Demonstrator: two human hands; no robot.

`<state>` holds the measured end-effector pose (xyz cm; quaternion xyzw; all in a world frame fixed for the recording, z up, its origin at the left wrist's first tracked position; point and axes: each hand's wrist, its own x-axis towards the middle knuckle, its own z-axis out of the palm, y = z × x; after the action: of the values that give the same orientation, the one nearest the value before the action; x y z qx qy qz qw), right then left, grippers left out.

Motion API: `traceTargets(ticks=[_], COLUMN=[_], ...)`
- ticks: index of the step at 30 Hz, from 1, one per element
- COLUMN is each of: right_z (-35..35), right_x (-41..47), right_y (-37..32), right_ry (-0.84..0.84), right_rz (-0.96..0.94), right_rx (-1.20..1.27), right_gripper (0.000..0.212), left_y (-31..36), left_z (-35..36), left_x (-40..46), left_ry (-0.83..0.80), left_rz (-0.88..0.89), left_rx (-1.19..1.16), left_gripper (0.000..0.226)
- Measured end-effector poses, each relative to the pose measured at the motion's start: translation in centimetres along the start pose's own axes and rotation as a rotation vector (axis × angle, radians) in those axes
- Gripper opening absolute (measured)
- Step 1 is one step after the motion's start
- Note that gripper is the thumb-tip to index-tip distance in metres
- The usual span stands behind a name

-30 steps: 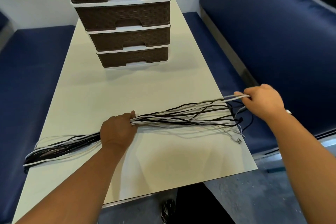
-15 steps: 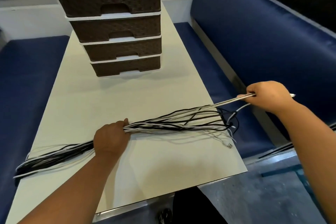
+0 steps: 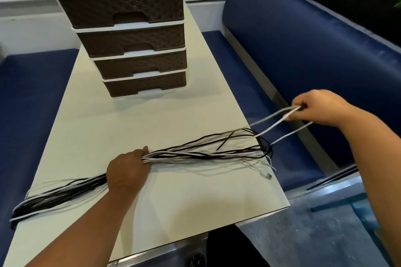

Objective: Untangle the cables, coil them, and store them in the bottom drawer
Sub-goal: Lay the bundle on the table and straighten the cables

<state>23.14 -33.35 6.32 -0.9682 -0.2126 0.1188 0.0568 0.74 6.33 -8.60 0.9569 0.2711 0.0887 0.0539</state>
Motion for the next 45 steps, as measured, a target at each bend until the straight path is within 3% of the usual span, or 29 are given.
traceTargets(ticks=[4, 10, 13, 15, 21, 25, 27, 31, 37, 42, 44, 45], right_z=[1.0, 4.1, 4.8, 4.7, 4.8, 5.8, 6.3, 8.0, 10.9, 10.3, 9.5, 9.1], right_x=[-0.1, -0.3, -0.6, -0.5, -0.8, -1.3, -0.9, -0.2, 0.2, 0.1, 0.3, 0.3], right_y=[1.5, 1.1, 1.4, 2.2, 2.2, 0.1, 0.1, 1.6, 2.8, 0.9, -1.8, -3.8], right_ry=[-0.212, -0.227, -0.230, -0.132, 0.479, 0.677, 0.617, 0.278, -0.036, -0.356, -0.299, -0.173], right_rz=[0.002, 0.127, 0.191, 0.260, 0.376, 0.372, 0.421, 0.502, 0.465, 0.319, 0.223, 0.178], right_rx=[-0.267, -0.573, -0.532, -0.375, 0.208, 0.519, 0.456, 0.238, 0.374, 0.227, 0.167, 0.160], right_gripper=[0.018, 0.024, 0.020, 0.017, 0.023, 0.015, 0.018, 0.026, 0.020, 0.067, 0.070, 0.067], left_y=[0.0, 0.0, 0.1, 0.2, 0.1, 0.0, -0.1, 0.0, -0.1, -0.2, -0.3, -0.3], left_z=[0.0, -0.3, -0.3, -0.3, -0.3, -0.1, 0.0, 0.0, 0.1, 0.2, 0.4, 0.4], left_x=[-0.1, -0.1, -0.1, -0.2, -0.1, -0.1, 0.0, -0.1, 0.0, 0.0, 0.1, 0.1], left_ry=[-0.021, -0.020, -0.025, -0.038, -0.045, -0.037, -0.036, -0.022, -0.012, -0.005, -0.003, -0.004], left_rz=[0.002, 0.015, 0.012, 0.005, -0.003, 0.002, 0.000, 0.005, 0.006, 0.014, 0.021, 0.021], left_rx=[0.000, 0.016, 0.012, 0.023, 0.012, 0.026, 0.031, 0.037, 0.033, 0.024, 0.025, 0.030], left_gripper=[0.044, 0.045, 0.046, 0.047, 0.047, 0.048, 0.047, 0.044, 0.045, 0.045, 0.046, 0.047])
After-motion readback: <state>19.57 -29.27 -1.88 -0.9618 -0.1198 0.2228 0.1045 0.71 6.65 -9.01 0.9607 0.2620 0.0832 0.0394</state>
